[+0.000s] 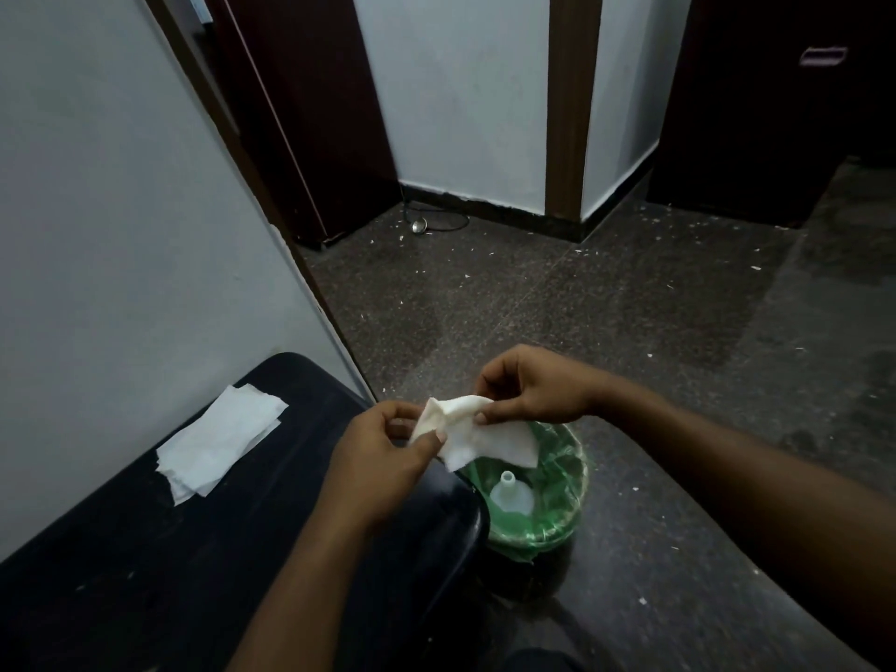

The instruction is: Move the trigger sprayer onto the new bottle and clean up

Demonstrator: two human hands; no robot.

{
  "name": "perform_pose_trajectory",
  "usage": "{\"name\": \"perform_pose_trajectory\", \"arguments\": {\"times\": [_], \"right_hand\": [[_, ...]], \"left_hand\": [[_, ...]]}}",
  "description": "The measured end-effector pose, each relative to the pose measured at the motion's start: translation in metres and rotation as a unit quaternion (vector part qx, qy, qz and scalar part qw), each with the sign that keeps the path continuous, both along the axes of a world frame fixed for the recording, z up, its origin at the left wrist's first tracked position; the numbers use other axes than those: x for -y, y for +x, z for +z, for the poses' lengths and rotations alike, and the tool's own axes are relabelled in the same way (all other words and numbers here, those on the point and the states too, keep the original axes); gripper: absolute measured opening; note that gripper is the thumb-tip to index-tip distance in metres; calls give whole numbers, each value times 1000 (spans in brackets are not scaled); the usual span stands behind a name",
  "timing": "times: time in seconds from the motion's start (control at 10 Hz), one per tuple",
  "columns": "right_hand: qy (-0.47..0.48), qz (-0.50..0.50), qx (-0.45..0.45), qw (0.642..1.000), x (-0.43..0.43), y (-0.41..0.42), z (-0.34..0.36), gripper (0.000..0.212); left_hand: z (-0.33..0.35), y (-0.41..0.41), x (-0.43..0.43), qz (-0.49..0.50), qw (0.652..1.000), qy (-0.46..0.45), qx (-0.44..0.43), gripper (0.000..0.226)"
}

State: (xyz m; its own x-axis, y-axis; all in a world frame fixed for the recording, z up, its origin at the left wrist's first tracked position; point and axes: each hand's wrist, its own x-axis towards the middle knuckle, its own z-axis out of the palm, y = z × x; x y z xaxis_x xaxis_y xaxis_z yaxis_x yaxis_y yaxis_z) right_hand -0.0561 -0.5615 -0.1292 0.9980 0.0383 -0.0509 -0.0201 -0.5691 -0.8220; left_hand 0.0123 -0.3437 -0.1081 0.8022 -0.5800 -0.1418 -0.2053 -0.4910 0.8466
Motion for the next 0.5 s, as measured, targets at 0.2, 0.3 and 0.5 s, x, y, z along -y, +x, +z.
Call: {"name": "perform_pose_trajectory", "arguments": {"times": [0.2, 0.3, 0.5], "right_hand": [[-246, -132, -82, 957, 21, 10, -60, 14], [-273, -176, -128, 937, 19, 20, -79, 16], [-295, -200, -203, 912, 15, 40, -98, 20]], "left_hand": [[11, 7, -22, 37, 999, 25, 8, 20], [17, 13, -39, 47, 999, 25, 10, 15], [19, 20, -63, 78, 997, 10, 6, 12]]}}
